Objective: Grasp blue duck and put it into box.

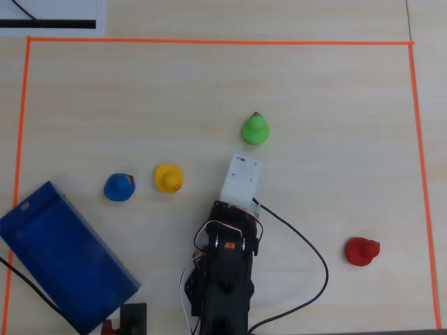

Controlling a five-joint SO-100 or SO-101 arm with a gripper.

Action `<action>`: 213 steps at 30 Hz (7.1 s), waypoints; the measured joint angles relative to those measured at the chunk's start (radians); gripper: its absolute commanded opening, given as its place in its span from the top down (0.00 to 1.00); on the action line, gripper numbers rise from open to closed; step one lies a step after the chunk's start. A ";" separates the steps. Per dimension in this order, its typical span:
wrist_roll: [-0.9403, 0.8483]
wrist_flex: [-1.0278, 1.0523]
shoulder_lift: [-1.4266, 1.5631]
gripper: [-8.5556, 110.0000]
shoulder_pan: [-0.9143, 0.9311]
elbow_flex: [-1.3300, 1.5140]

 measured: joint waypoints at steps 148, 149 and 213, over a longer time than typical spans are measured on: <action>0.592 -0.531 -1.503 0.93 -0.928 -0.882; 0.597 -0.531 -1.503 0.93 -0.931 -0.882; 0.690 0.161 -1.516 0.93 -1.062 -1.609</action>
